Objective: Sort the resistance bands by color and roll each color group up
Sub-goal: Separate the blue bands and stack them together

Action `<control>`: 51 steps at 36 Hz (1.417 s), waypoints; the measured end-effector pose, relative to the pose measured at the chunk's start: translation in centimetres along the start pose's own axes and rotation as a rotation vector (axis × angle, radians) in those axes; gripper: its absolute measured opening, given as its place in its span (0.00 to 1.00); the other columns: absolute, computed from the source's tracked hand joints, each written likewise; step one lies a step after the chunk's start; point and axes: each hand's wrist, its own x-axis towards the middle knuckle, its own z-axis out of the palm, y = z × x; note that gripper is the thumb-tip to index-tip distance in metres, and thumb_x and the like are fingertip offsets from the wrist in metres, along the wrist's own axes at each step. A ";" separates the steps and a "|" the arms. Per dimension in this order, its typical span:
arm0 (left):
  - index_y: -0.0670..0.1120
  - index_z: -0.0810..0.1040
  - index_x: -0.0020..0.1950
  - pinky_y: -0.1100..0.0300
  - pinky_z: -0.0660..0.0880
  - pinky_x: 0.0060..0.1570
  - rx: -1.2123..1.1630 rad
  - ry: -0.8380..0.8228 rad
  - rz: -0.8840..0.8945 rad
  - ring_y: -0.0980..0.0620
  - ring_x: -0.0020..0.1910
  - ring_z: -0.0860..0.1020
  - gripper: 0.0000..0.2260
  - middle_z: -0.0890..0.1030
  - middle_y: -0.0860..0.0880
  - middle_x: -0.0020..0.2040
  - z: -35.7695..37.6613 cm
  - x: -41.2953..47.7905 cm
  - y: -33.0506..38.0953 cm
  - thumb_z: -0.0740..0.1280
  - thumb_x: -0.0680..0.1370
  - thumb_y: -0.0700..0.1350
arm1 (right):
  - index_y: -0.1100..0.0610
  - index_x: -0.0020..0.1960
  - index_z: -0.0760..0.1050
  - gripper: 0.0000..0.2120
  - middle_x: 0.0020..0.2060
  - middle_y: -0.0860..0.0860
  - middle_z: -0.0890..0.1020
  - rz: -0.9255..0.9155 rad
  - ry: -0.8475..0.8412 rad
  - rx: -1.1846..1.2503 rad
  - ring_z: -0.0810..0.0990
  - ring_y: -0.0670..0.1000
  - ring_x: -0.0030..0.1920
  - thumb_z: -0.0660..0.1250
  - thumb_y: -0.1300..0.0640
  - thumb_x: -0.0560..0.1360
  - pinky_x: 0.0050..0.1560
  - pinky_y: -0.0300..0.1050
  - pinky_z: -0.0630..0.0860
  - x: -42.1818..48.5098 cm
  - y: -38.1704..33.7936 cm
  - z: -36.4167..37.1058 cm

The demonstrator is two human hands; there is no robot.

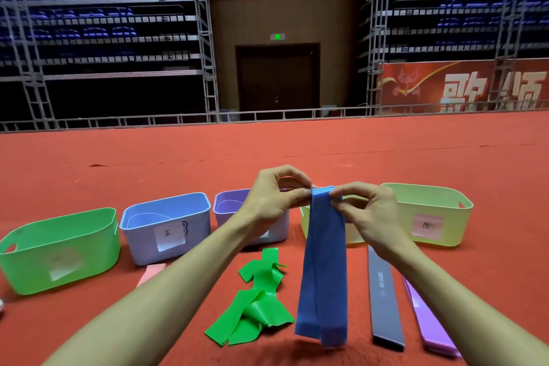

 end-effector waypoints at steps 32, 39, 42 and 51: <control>0.45 0.74 0.50 0.65 0.77 0.43 0.108 0.232 0.136 0.53 0.39 0.82 0.18 0.84 0.43 0.40 2.2 -0.9 -2.2 0.75 0.68 0.30 | 0.58 0.37 0.65 0.18 0.32 0.54 0.77 0.062 0.056 0.000 0.79 0.50 0.34 0.75 0.70 0.67 0.38 0.51 0.78 -0.6 0.8 -0.6; 0.43 0.74 0.49 0.67 0.77 0.41 0.112 0.284 0.148 0.59 0.37 0.80 0.16 0.82 0.45 0.37 2.7 -0.5 -1.8 0.75 0.68 0.31 | 0.55 0.37 0.72 0.15 0.34 0.50 0.78 -0.101 0.063 -0.080 0.79 0.43 0.36 0.72 0.72 0.69 0.40 0.36 0.77 -0.6 1.1 -0.3; 0.44 0.74 0.47 0.60 0.80 0.44 0.098 0.307 0.138 0.58 0.38 0.81 0.14 0.82 0.48 0.36 2.6 -0.2 -1.7 0.75 0.69 0.32 | 0.52 0.38 0.76 0.17 0.36 0.47 0.81 -0.168 0.050 -0.062 0.80 0.41 0.39 0.69 0.75 0.70 0.44 0.35 0.77 -0.8 1.3 -0.2; 0.43 0.74 0.43 0.58 0.81 0.39 -0.032 0.303 0.109 0.51 0.36 0.80 0.12 0.79 0.43 0.37 2.7 -0.1 -1.6 0.73 0.71 0.30 | 0.46 0.44 0.81 0.09 0.51 0.48 0.85 -0.319 0.095 -0.087 0.83 0.52 0.50 0.67 0.60 0.71 0.50 0.56 0.80 -1.3 1.7 -0.7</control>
